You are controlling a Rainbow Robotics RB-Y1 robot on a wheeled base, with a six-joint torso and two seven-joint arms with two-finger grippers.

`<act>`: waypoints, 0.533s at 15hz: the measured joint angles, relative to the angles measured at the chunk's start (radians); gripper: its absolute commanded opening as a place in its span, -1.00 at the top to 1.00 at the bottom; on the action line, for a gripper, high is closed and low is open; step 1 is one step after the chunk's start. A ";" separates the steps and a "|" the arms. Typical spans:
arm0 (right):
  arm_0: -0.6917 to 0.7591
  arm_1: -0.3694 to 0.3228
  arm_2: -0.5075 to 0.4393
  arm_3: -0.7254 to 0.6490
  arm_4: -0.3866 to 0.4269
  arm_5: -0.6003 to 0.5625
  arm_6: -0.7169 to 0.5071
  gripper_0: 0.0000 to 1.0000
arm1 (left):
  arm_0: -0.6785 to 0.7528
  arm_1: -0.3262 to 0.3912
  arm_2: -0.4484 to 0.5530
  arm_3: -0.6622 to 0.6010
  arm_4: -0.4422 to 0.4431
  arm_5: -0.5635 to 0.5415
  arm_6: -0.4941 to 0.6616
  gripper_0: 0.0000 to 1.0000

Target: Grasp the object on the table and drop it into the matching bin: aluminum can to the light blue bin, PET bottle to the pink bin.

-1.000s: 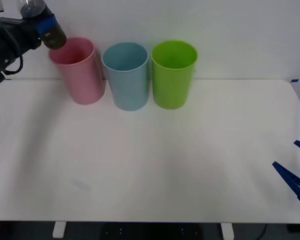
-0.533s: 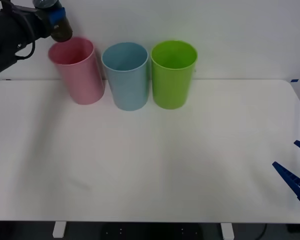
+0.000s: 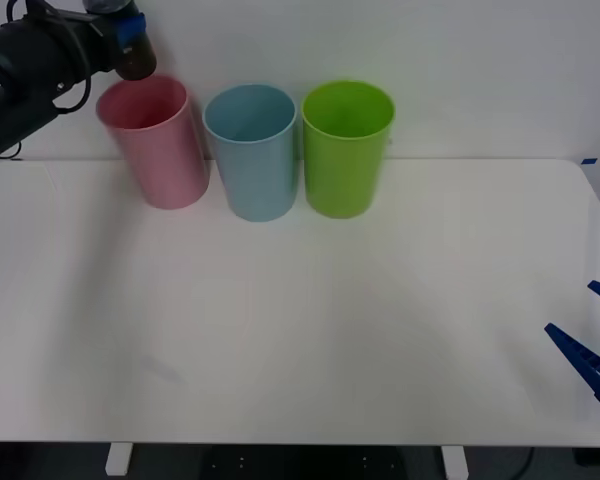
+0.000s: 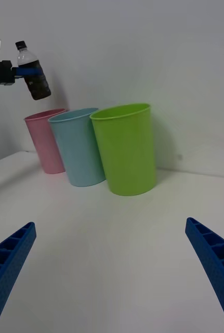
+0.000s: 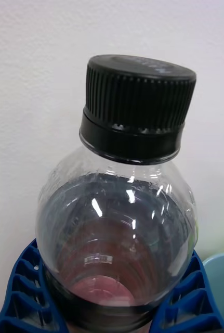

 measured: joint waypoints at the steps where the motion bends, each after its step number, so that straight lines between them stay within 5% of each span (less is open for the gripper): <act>1: 0.000 0.000 0.000 0.000 0.000 0.000 0.000 -1.00 | 0.000 0.001 0.000 -0.001 0.001 0.000 -0.003 -0.98; 8: 0.000 0.000 0.000 0.000 0.000 0.000 0.000 -1.00 | 0.002 0.000 0.000 0.000 0.030 -0.009 -0.022 -1.00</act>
